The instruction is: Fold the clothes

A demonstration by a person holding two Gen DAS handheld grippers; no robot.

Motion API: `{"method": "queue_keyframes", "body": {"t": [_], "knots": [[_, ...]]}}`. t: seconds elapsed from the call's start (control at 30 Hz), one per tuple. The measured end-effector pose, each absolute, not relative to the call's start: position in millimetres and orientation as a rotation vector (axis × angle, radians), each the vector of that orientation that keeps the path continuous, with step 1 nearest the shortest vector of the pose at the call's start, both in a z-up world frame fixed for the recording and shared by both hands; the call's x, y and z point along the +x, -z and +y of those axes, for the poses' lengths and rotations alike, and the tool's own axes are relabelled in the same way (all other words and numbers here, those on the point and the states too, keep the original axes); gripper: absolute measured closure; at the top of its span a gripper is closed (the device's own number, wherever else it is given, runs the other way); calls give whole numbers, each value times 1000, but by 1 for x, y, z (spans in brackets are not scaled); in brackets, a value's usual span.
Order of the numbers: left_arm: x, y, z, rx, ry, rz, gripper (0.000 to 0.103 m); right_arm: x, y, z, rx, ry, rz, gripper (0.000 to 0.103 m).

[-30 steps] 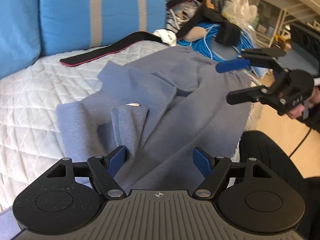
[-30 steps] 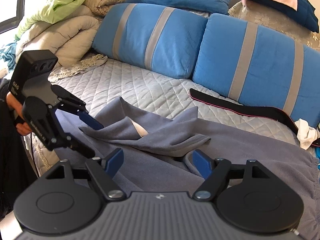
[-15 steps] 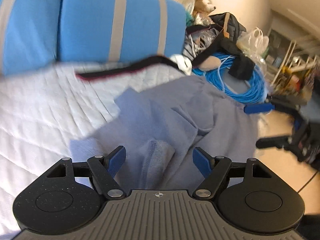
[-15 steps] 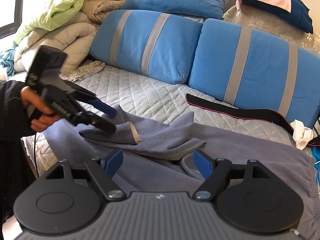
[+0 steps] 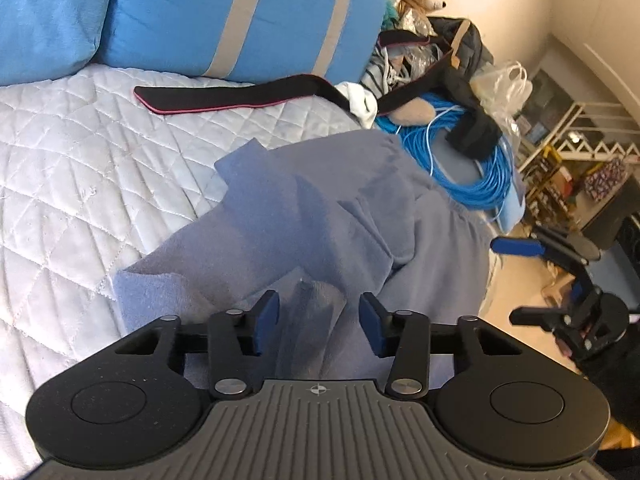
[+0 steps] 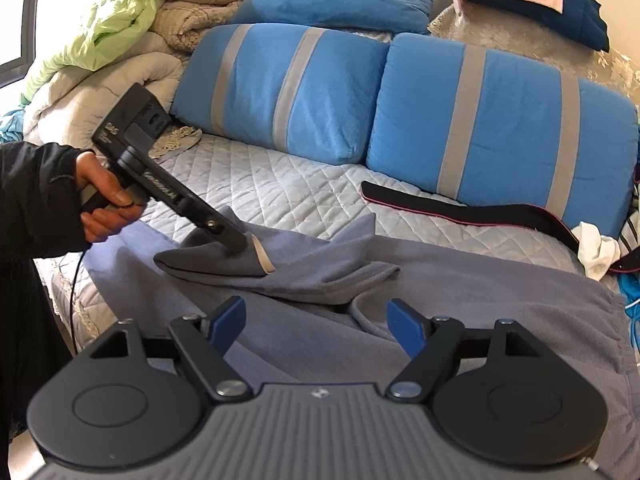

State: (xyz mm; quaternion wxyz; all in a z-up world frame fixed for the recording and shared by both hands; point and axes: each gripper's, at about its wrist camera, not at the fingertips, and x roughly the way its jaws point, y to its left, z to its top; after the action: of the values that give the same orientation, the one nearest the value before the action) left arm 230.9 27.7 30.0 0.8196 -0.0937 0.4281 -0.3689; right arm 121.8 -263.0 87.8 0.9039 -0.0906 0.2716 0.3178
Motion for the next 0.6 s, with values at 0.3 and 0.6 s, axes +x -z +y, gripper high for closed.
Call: {"method": "queue_keyframes", "body": {"t": [0.3, 0.6], "knots": [[225, -38, 28, -166, 755, 884, 87, 120, -86, -264, -184, -660, 563, 18], [204, -69, 50, -148, 638, 735, 100, 117, -82, -260, -191, -669, 568, 18]]}}
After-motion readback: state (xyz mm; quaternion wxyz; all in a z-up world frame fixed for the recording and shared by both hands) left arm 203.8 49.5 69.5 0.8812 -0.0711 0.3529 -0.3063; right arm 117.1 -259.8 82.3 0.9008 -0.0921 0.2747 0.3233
